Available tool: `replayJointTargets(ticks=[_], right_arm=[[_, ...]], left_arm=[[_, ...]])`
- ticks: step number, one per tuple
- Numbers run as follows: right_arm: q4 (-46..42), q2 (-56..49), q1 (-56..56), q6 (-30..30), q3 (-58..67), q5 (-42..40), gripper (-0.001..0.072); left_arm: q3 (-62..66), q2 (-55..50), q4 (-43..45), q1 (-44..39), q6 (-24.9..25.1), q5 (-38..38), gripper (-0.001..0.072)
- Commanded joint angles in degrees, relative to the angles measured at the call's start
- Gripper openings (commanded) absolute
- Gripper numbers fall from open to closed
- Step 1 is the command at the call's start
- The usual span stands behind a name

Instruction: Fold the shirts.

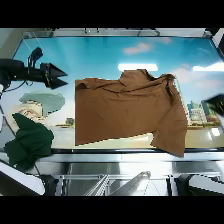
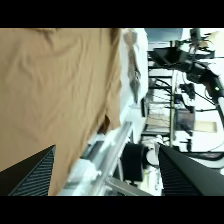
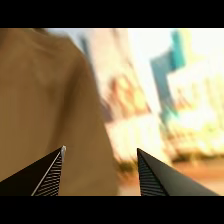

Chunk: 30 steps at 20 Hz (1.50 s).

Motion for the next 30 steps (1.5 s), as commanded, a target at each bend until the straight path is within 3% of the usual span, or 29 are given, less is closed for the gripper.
replayJointTargets(ticks=[1,7,13,15,17,20,25,30], right_arm=[[-10.4,0.7,-4.2,-1.3,-4.2,7.9,0.0513],[0.6,-3.2,-4.0,-10.3,-14.5,6.0,0.0507],[2.7,-9.2,0.9,-11.2,-16.0,4.6,0.0482],[4.6,-10.6,5.2,-12.1,-15.9,3.1,0.0419],[7.5,-10.9,8.2,-13.3,-15.8,0.7,0.0415],[11.7,-10.8,8.7,-15.5,-15.4,0.5,0.0035],[11.7,-10.8,8.7,-15.9,-15.3,0.4,0.0018],[11.8,-10.7,8.7,-15.9,-15.3,0.5,0.0018]], left_arm=[[-14.0,6.2,-0.1,2.8,4.4,1.6,0.0713],[-25.1,10.1,-0.1,7.7,7.5,1.7,0.0712],[-28.7,10.3,-0.2,9.6,7.8,1.9,0.0712],[-29.7,10.3,-0.1,9.6,7.8,1.7,0.0712],[-30.3,10.3,-0.1,9.6,7.9,2.0,0.0712],[-30.3,10.3,5.0,9.6,7.9,1.8,0.0712],[-31.2,10.3,25.3,8.0,-2.8,-5.0,0.0712],[-40.8,10.3,27.4,1.3,-4.3,-11.3,0.0712]])
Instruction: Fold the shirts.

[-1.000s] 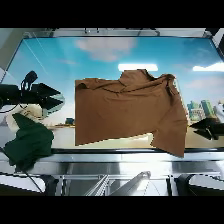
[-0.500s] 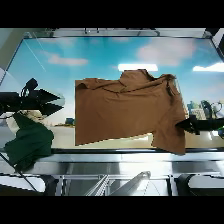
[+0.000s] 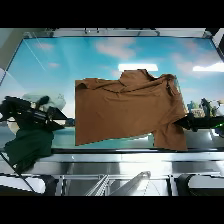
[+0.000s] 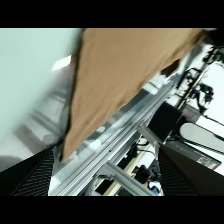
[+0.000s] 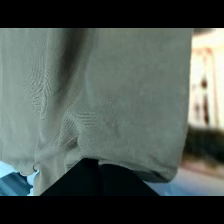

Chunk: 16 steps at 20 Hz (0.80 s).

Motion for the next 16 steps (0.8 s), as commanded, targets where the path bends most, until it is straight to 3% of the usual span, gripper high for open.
replayJointTargets(ticks=[1,2,3,4,11,12,14,16], right_arm=[[0.8,0.0,0.1,-0.2,0.1,0.5,0.0018],[1.3,0.0,0.1,-0.7,0.1,0.7,0.0018],[2.6,0.0,0.1,-1.6,0.1,1.1,0.0018],[3.5,0.0,0.1,-2.0,0.1,1.3,0.0018],[6.7,0.1,0.1,-4.0,0.1,4.0,0.0018],[6.7,0.1,0.1,-4.1,0.1,4.5,0.0018],[6.7,0.1,0.1,-4.2,0.1,5.3,0.0018],[6.6,0.2,0.1,-4.2,0.1,6.7,0.0018]], left_arm=[[-6.2,0.0,3.9,-5.1,-2.2,-5.0,0.0712],[-7.4,0.0,3.9,-6.5,-2.2,-5.7,0.0697],[-8.2,0.0,3.7,-8.0,-2.2,-6.0,0.0616],[-8.7,0.0,3.3,-9.4,-2.2,-6.2,0.0583],[-6.0,0.0,3.4,-19.8,-7.4,-8.9,0.0547],[-5.5,0.0,3.3,-20.9,-7.4,-9.0,0.0414],[-4.3,0.0,3.3,-22.9,-6.9,-8.4,0.0036],[-2.9,0.0,3.1,-24.2,-6.6,-7.5,0.0019]])
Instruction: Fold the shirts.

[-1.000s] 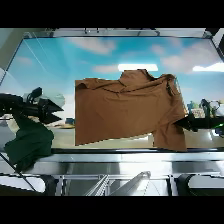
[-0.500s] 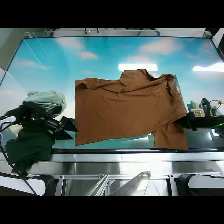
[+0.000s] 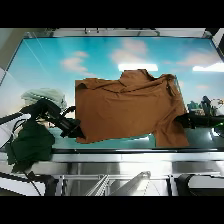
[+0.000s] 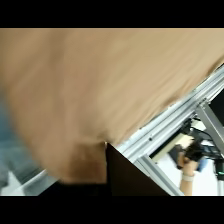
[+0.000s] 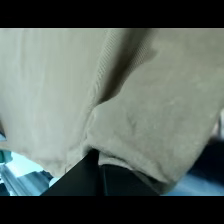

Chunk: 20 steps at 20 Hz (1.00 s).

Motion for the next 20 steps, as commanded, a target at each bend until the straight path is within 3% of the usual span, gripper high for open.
replayJointTargets(ticks=[1,4,6,9,12,15,18,20], right_arm=[[0.2,0.5,0.0,-0.3,0.1,3.1,0.0018],[1.1,3.8,0.0,-0.2,0.1,6.8,0.0017],[5.7,8.1,0.0,-1.0,0.9,11.1,0.0017],[21.4,16.9,0.0,-3.8,4.2,18.3,0.0017],[39.0,29.0,-0.2,-5.5,10.9,19.6,0.0018],[50.1,41.6,-4.1,-6.5,21.7,11.1,0.0018],[49.9,51.3,-12.2,-6.8,34.4,-0.2,0.0017],[47.2,52.2,-12.8,-7.3,42.7,-5.4,0.0017]], left_arm=[[2.5,0.0,-1.0,-2.7,0.0,2.7,0.0019],[6.7,1.5,-7.9,-2.1,3.1,7.5,0.0019],[11.1,4.8,-18.3,-0.5,7.2,11.8,0.0019],[20.5,12.9,-31.7,2.1,12.4,18.7,0.002],[33.6,22.1,-37.2,5.1,12.2,20.9,0.0019],[50.7,30.5,-37.2,12.5,11.4,17.7,0.0019],[65.5,38.2,-37.1,27.7,11.5,13.0,0.0019],[69.1,42.0,-37.2,38.3,11.5,10.4,0.0019]])
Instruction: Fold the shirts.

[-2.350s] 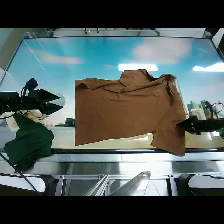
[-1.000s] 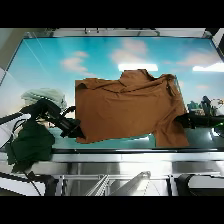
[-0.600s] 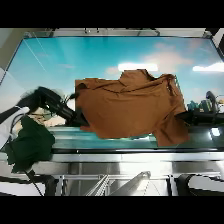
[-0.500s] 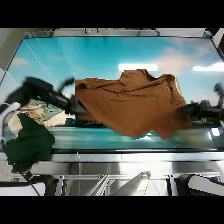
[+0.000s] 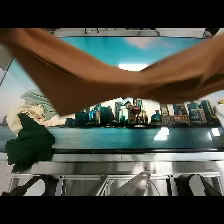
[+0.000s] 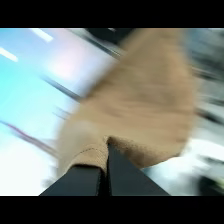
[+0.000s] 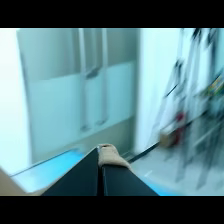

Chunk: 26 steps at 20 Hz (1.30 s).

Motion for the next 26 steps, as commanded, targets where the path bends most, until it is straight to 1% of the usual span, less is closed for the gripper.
replayJointTargets(ticks=[1,2,4,6,7,8,9,10,11,13,14,15,18,21,23,25,26], right_arm=[[-1.1,4.5,-3.2,-0.7,14.6,-11.6,0.0017],[-3.3,3.2,-3.2,0.7,17.9,-12.4,0.0017],[-6.1,0.2,-3.1,2.7,21.0,-12.2,0.0017],[-10.1,-3.1,-0.3,5.2,20.9,-10.0,0.0017],[-13.3,-5.6,2.7,7.0,20.9,-7.3,0.0017],[-16.9,-8.6,6.6,8.7,20.8,-4.5,0.0017],[-20.4,-11.6,10.3,9.8,20.5,-2.4,0.0017],[-24.5,-14.4,14.1,11.1,19.8,-1.2,0.0017],[-29.4,-17.1,17.5,12.4,18.7,-0.3,0.0017],[-37.1,-22.3,22.6,13.6,15.9,-0.5,0.0017],[-39.3,-25.0,24.2,13.6,14.6,-1.5,0.0017],[-40.7,-28.1,24.8,13.6,13.2,-2.8,0.0016],[-40.8,-38.9,24.6,13.4,12.0,-6.5,0.0016],[-40.1,-49.4,24.3,13.4,12.0,-10.0,0.0015],[-37.2,-55.2,24.3,12.8,12.0,-11.0,0.0015],[-33.8,-59.2,24.1,11.8,12.0,-12.6,0.0015],[-33.8,-60.2,23.8,11.7,12.1,-14.3,0.0015]], left_arm=[[9.1,7.3,-0.7,16.8,0.0,-4.4,0.0019],[7.4,7.8,-0.8,18.2,0.0,-4.6,0.0019],[1.8,6.6,-0.8,15.8,-1.1,-4.5,0.002],[-3.4,2.8,0.0,10.5,-1.6,-3.3,0.0019],[-5.9,0.3,0.9,7.1,-2.0,-3.3,0.0021],[-8.2,-2.3,1.4,3.3,-3.0,-4.5,0.0053],[-10.6,-5.2,1.6,-0.6,-3.2,-5.7,0.0062],[-12.8,-7.8,3.1,-4.1,-3.3,-6.2,0.0003],[-14.8,-10.6,7.3,-7.6,-5.2,-6.6,0.0018],[-18.1,-17.0,16.5,-13.0,-5.5,-6.6,0.0019],[-19.6,-20.7,18.5,-14.5,-4.7,-6.9,0.0019],[-20.7,-24.0,18.7,-14.9,-3.6,-7.6,0.0019],[-20.7,-34.6,18.7,-12.1,-3.4,-12.2,0.0019],[-15.8,-44.7,18.7,-9.4,-5.8,-12.3,0.0019],[-11.2,-50.6,18.7,-9.2,-7.0,-12.3,0.0019],[-6.4,-55.2,18.7,-9.2,-7.9,-12.2,0.0019],[-3.9,-57.2,18.8,-9.2,-8.9,-12.2,0.0019]])
